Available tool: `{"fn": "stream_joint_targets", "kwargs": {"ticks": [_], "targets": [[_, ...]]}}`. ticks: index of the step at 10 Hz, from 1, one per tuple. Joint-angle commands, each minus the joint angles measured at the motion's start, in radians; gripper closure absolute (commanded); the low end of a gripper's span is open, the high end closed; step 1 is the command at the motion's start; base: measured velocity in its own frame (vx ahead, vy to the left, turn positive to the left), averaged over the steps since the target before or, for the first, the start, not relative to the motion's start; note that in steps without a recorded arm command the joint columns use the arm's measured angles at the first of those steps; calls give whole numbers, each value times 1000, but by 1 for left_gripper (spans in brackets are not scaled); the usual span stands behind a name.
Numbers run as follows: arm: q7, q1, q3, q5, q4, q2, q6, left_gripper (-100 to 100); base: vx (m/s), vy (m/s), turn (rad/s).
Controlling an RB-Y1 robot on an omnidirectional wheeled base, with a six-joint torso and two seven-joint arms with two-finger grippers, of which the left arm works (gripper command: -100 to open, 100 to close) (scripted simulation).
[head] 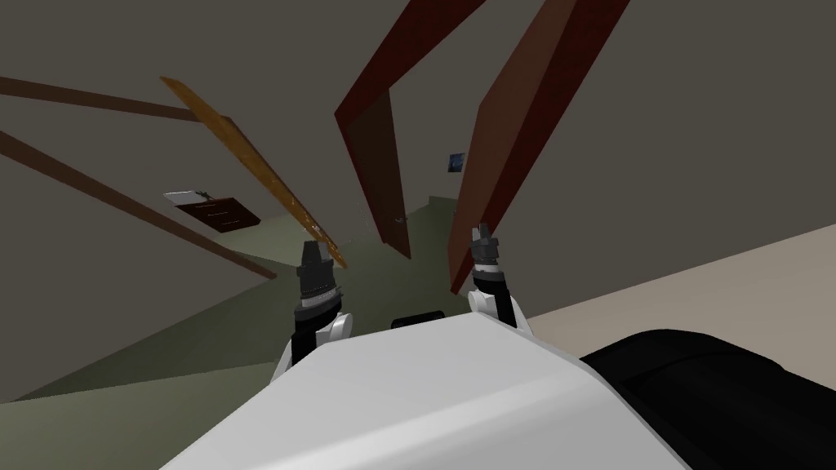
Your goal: Push the door open
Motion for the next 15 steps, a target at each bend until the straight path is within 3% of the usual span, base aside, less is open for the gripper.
{"fn": "stream_joint_targets", "kwargs": {"ticks": [1,15], "targets": [[-37,-2,11,-14,20,6,-8,-100,87,31,-75],[-390,-41,105,-161,222,38,-75,-100,92,34,-87]]}}
